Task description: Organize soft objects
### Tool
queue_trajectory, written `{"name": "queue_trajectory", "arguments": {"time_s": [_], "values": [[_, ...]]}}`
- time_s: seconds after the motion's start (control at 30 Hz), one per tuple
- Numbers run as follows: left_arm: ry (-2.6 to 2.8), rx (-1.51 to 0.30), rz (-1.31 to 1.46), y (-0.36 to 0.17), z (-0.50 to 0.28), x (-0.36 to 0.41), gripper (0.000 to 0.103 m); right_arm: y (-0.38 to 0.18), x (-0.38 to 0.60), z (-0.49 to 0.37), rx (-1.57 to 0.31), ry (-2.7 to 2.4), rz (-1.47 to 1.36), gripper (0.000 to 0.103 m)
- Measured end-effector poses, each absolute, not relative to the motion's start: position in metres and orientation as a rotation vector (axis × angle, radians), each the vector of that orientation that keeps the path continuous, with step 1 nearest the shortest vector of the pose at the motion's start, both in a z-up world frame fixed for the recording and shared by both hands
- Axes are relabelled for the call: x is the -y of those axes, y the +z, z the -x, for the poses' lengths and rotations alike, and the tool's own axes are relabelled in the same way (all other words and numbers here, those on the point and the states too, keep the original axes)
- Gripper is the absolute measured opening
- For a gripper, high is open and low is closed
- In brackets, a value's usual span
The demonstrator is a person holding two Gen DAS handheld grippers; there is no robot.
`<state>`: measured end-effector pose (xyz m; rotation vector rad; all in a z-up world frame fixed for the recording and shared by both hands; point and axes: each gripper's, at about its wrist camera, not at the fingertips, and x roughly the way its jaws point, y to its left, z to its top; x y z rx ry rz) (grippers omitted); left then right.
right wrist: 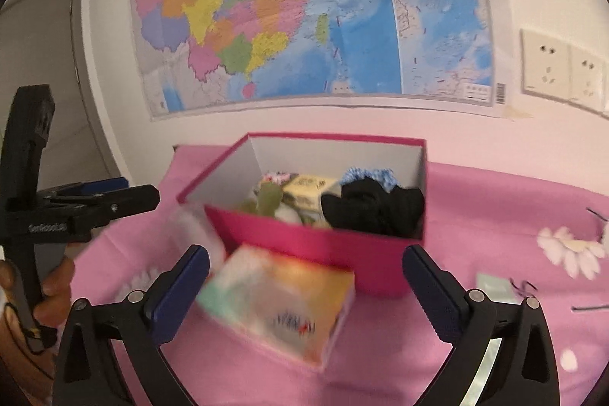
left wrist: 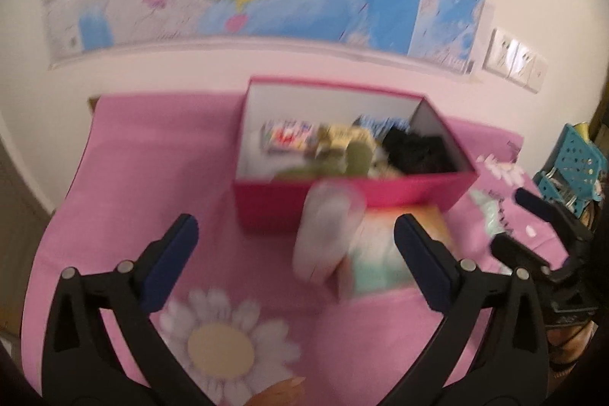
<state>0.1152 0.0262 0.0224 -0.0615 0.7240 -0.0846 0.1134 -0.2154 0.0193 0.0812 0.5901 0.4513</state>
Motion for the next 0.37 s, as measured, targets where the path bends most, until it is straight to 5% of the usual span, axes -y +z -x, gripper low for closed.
{"name": "queue_trajectory", "arguments": {"time_s": [0.37], "values": [[-0.015, -0.781, 0.037, -0.007, -0.069, -0.027, 0.103, 0.001, 0.197, -0.063, -0.614, 0.440, -0.010, 0.103]]}}
